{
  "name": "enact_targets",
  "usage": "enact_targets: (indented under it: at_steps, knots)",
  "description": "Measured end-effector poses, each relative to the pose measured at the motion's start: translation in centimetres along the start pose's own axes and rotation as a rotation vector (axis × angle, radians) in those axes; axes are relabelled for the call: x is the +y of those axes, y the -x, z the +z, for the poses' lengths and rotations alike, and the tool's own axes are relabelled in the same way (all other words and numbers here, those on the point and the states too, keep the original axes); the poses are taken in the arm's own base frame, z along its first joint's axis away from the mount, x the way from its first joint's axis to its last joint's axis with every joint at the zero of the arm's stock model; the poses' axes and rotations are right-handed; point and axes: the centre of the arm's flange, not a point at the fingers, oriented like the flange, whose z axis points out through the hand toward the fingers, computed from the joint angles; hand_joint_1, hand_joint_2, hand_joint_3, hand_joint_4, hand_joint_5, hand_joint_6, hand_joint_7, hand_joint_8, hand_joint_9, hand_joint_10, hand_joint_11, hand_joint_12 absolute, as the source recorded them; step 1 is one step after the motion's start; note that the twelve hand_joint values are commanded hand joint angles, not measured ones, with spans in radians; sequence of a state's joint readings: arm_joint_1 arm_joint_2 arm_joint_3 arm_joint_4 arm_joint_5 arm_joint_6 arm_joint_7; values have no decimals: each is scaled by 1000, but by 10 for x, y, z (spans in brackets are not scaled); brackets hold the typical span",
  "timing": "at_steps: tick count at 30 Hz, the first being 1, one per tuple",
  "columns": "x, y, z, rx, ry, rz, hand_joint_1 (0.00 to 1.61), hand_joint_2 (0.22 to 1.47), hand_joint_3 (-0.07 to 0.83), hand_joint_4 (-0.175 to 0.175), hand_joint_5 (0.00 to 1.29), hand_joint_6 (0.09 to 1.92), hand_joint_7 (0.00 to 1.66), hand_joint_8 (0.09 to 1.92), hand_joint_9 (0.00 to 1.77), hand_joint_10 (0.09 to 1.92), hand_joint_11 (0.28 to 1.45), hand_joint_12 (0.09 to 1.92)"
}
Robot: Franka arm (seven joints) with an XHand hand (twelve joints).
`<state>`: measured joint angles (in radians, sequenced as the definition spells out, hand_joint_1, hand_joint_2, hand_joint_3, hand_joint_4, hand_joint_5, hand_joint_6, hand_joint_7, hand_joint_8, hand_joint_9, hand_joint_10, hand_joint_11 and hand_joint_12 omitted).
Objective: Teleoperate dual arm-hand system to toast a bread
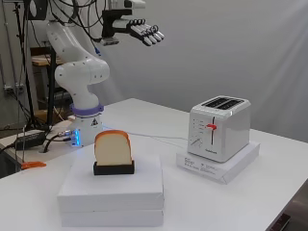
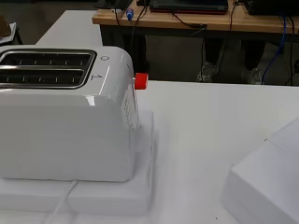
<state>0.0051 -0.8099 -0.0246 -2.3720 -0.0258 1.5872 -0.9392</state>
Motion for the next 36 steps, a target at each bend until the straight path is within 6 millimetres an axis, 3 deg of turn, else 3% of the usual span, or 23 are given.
enact_targets:
  at_steps: [2,6,9,12,15,19,24,27,32,36]
  knots:
    - [1,13,-3,15,15,-27,39,1262,15,-107,210,87,257,87,343,87,444,87]
    - [6,17,-2,6,14,-35,33,1274,12,-115,220,87,271,87,369,87,455,87]
    - [23,17,-2,-15,-38,6,29,1254,0,-56,244,87,264,87,363,87,448,87]
    - [53,16,-6,-74,-68,126,14,1199,-17,16,265,87,246,87,372,87,462,87]
    - [89,27,2,-115,-104,283,29,1149,-7,60,307,87,305,87,489,87,518,87]
    - [152,69,36,-189,-171,442,1,1128,-3,80,347,87,397,87,613,87,569,87]
    - [215,86,95,-304,-239,541,0,1091,-15,82,344,87,414,87,631,87,558,87]
    - [252,97,119,-332,-256,586,0,1063,-19,82,316,87,409,87,612,87,539,87]
    - [291,110,160,-321,-321,600,22,1017,-24,94,315,87,394,87,584,87,514,87]
    - [304,115,174,-249,-346,537,95,997,-16,104,372,87,401,87,490,87,464,87]
